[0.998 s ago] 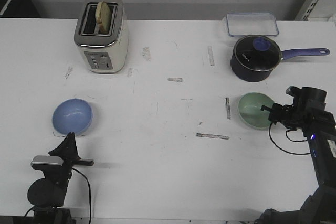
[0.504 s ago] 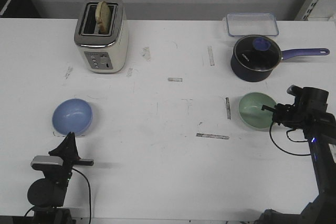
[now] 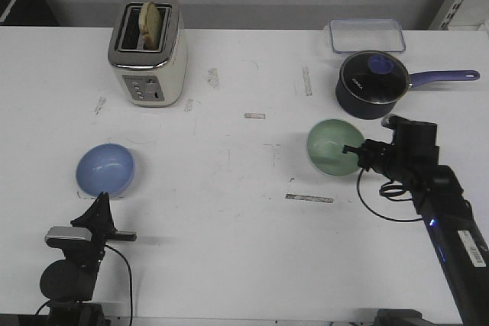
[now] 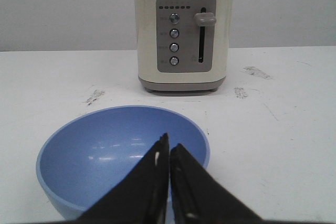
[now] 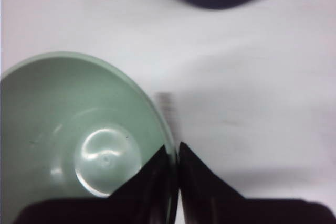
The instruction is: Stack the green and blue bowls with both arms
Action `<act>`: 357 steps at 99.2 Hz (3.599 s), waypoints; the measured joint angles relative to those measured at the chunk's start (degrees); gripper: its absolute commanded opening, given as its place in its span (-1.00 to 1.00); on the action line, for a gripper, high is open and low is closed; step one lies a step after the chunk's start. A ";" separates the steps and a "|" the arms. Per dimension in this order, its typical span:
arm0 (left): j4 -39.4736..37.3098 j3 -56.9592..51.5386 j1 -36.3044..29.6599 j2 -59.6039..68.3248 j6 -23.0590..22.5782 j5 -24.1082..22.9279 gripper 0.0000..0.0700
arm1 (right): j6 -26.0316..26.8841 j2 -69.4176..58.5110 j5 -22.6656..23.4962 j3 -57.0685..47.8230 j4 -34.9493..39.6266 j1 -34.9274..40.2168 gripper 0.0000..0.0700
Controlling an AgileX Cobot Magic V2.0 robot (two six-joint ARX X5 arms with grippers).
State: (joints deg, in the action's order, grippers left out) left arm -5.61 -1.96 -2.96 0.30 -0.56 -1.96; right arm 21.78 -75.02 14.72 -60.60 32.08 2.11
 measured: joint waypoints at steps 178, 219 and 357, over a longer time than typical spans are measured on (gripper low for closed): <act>0.02 0.00 0.00 0.02 0.00 0.00 -0.99 | 0.59 2.08 -25.16 0.00 -11.37 29.86 -0.21; 0.00 0.00 0.00 0.00 0.00 0.00 -0.99 | -21.31 21.14 -25.20 14.08 -21.38 17.55 -0.96; 0.00 -0.02 0.00 0.00 0.00 0.00 -0.99 | -21.94 64.17 -20.76 43.23 -28.41 1.27 -0.96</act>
State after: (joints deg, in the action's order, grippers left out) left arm -5.61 -1.98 -2.96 0.30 -0.56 -1.96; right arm -0.16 -10.85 -6.04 -17.37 3.66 3.38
